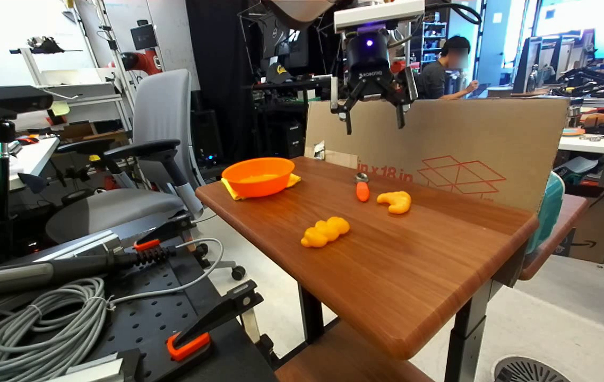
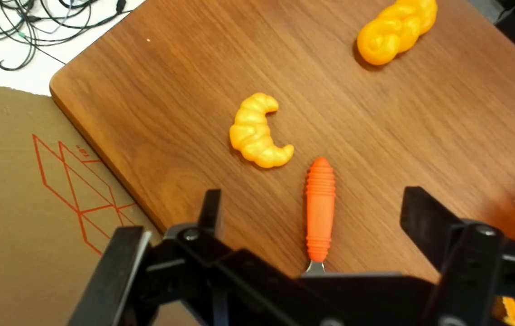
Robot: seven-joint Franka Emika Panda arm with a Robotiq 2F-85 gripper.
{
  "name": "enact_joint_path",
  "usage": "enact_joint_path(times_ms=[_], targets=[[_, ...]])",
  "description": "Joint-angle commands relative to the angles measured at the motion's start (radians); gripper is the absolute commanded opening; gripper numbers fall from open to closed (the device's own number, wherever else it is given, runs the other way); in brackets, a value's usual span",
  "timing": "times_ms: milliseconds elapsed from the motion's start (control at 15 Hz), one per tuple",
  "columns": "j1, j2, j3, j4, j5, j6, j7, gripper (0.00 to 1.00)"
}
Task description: Remove the plastic bread from the bowl then place the bowl on the yellow towel and move the spoon backwards.
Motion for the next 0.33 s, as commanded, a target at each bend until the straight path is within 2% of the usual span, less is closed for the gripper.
enact_joint_path(times_ms=[0, 267], targets=[[-0.001, 0.002, 0.002, 0.002, -0.001, -0.003, 0.001, 1.0], [-0.001, 0.002, 0.003, -0.003, -0.001, -0.001, 0.004, 1.0]])
